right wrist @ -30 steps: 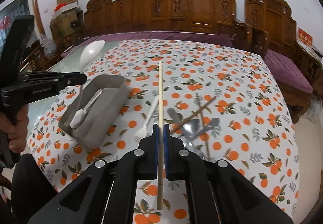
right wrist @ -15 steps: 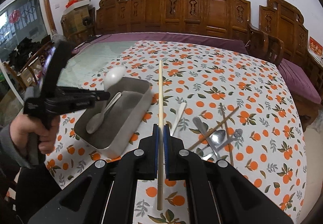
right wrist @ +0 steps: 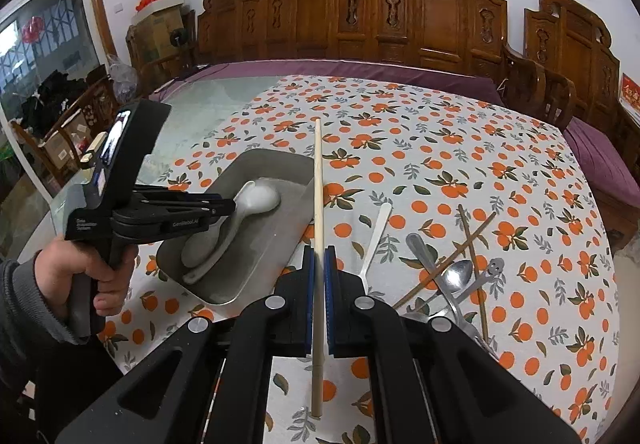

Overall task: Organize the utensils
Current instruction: 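Carry the white spoon into the tray and open the left gripper while the right carries the chopstick, then lower the chopstick into the tray and open the right gripper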

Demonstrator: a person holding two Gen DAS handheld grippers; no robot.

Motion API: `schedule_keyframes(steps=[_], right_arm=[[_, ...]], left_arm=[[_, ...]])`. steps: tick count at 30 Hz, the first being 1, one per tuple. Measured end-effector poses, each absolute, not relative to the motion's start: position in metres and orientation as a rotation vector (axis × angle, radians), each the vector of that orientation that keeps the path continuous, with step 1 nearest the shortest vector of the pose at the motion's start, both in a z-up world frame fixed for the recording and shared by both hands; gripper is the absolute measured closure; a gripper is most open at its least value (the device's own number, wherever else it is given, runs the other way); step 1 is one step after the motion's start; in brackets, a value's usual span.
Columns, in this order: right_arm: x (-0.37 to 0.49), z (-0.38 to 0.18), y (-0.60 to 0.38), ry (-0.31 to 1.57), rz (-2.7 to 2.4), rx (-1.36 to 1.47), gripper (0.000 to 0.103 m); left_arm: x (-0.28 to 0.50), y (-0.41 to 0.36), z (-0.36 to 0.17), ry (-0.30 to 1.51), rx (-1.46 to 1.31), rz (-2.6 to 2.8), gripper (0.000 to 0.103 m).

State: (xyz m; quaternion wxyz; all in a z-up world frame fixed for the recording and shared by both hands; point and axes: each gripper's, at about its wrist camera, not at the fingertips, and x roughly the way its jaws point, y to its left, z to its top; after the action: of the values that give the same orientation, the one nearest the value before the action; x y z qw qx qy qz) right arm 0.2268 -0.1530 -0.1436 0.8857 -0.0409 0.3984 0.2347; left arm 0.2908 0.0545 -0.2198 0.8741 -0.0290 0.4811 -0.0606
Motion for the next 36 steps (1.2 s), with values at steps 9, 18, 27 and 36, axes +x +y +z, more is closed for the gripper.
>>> schedule_keyframes(steps=[9,18,27,36], right_arm=[[0.228,-0.141,-0.128,0.828,0.516,-0.073,0.097],[0.238,-0.154,-0.087,0.867,0.557,-0.038,0.097],[0.262,-0.174,-0.057,0.917,0.559,0.013,0.097],[0.281,-0.204,-0.038,0.985,0.527,0.036,0.097]], left_arm=[[0.246,0.077,-0.185,0.911,-0.023,-0.144,0.073],[0.211,0.121,-0.158,0.848,-0.042,-0.106,0.063],[0.194,0.144,-0.148,0.805,-0.028,-0.07,0.058],[0.191,0.148,-0.142,0.793,-0.047,-0.079,0.058]])
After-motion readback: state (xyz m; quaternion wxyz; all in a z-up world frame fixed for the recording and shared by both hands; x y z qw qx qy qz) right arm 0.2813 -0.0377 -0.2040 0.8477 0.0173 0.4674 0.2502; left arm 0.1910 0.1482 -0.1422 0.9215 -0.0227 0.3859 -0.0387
